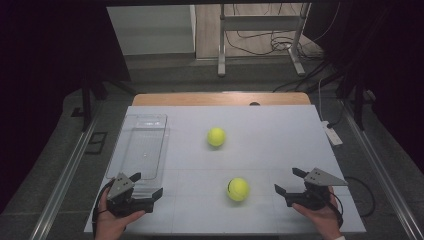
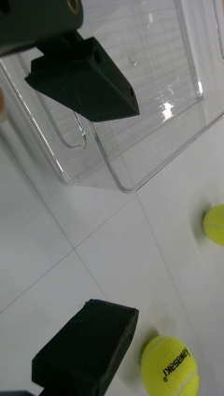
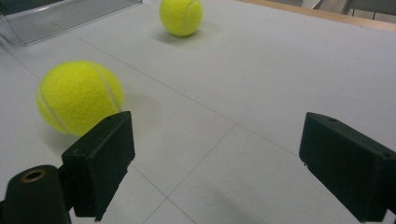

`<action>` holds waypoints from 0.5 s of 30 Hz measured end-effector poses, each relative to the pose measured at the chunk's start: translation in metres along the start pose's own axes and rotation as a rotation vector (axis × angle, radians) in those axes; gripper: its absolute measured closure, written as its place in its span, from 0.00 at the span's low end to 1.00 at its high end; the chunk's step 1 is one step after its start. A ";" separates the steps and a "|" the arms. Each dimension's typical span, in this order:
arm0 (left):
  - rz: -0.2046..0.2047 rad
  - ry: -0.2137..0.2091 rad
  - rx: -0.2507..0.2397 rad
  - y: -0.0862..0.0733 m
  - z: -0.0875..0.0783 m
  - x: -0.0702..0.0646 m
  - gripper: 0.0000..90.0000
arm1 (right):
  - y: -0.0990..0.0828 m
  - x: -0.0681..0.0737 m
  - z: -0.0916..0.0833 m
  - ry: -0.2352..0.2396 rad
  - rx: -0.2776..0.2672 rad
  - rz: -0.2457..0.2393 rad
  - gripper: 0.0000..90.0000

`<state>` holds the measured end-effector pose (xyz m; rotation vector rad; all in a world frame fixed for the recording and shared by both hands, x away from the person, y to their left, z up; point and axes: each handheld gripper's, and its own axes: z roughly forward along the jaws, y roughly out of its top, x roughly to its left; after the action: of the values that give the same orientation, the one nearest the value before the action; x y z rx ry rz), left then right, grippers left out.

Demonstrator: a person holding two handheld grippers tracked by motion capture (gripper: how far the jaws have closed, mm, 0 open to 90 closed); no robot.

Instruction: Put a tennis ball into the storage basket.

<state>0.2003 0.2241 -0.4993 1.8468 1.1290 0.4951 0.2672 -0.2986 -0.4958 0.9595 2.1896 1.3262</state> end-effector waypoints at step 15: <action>-0.014 0.017 0.000 0.003 -0.001 0.001 0.08 | -0.001 0.002 -0.001 -0.002 0.004 -0.001 0.12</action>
<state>0.2016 0.2248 -0.4968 1.8368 1.1520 0.5036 0.2651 -0.2981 -0.4957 0.9600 2.1920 1.3206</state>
